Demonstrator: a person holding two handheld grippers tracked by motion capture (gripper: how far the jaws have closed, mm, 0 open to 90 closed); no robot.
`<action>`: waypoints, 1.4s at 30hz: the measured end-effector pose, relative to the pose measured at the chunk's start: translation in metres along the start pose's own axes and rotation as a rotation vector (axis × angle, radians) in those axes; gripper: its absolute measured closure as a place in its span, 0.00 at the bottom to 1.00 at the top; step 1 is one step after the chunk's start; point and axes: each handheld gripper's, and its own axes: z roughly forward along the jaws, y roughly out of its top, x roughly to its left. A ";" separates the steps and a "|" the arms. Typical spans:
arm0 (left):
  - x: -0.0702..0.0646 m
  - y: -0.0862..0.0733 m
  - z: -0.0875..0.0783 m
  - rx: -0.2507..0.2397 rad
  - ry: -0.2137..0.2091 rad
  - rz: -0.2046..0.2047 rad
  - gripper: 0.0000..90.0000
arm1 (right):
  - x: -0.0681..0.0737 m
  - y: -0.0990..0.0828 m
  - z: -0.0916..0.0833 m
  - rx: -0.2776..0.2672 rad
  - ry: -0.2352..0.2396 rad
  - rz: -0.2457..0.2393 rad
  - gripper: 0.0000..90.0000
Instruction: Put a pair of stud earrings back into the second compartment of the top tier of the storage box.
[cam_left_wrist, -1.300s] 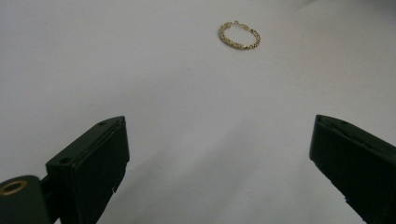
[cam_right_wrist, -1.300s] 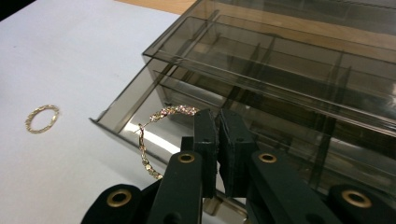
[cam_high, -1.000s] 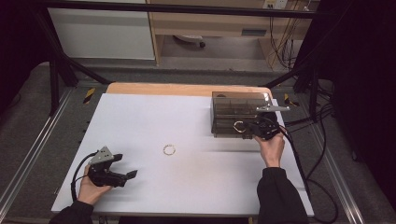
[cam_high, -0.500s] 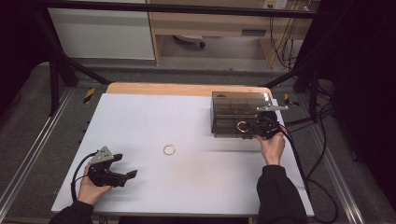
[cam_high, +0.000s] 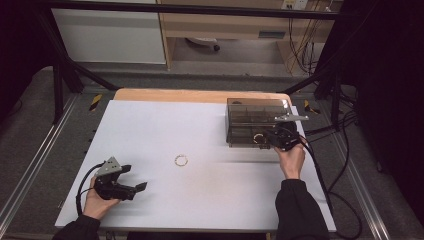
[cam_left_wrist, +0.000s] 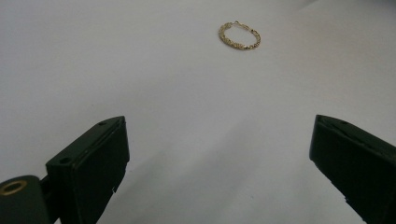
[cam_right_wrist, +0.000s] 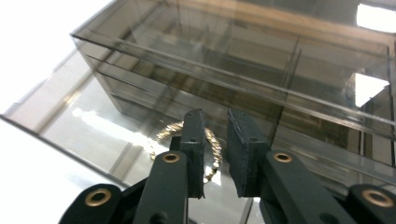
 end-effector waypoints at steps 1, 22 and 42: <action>0.000 0.000 0.000 0.000 0.000 0.000 0.05 | 0.001 0.000 -0.003 -0.007 0.008 0.001 0.83; -0.001 0.000 0.001 0.000 0.001 -0.002 0.05 | 0.055 -0.009 -0.040 -0.086 0.166 -0.065 0.30; -0.001 0.000 0.001 0.003 0.000 0.002 0.05 | 0.128 -0.008 -0.016 -0.054 0.295 -0.137 0.05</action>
